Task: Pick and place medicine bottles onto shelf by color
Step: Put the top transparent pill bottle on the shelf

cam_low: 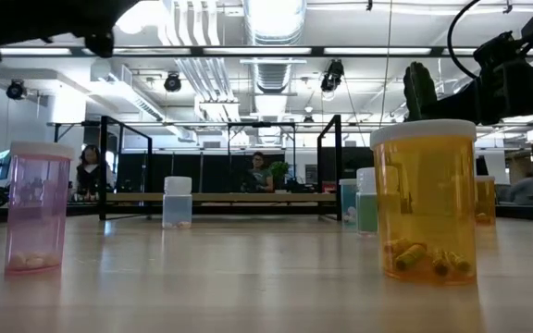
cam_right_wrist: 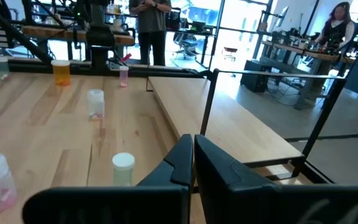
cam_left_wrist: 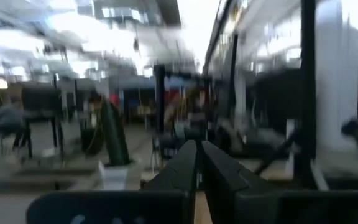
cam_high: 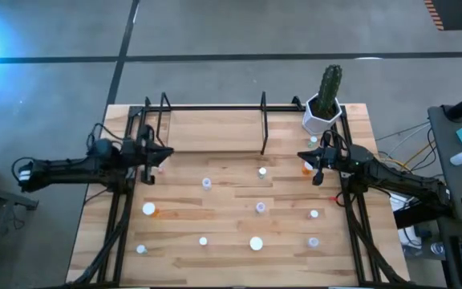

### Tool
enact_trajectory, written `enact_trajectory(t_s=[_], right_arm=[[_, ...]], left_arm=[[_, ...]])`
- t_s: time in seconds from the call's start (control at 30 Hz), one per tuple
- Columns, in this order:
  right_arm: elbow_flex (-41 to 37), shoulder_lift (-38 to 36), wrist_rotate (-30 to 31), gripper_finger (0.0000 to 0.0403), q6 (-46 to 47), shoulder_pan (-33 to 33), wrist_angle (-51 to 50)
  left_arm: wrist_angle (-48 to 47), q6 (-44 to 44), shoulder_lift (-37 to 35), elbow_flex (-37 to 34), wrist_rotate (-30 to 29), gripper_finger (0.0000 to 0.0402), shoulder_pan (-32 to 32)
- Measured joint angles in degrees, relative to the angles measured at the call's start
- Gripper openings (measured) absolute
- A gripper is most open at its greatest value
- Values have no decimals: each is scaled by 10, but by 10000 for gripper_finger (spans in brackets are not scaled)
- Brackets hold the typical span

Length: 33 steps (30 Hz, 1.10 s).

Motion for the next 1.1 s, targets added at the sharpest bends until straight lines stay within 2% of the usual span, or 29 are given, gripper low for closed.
enact_trajectory(t_s=[0.17, 0.43, 0.73, 0.9, 1.03, 1.1], right_arm=[[0, 0, 0, 9, 0, 0, 0], [0, -1, 0, 9, 0, 0, 1], [0, 7, 6, 9, 0, 0, -1], [0, 8, 6, 9, 0, 0, 0], [0, 8, 6, 9, 0, 0, 0], [0, 9, 6, 9, 0, 0, 0]], left_arm=[[-49, 25, 121, 67, 2, 6, 0], [-145, 46, 276, 164, 4, 6, -2], [-410, 54, 367, 333, 4, 9, -16], [-539, 39, 415, 401, 2, 48, -37], [-552, 39, 446, 410, -4, 97, -79], [-552, 39, 465, 411, -34, 121, -103]])
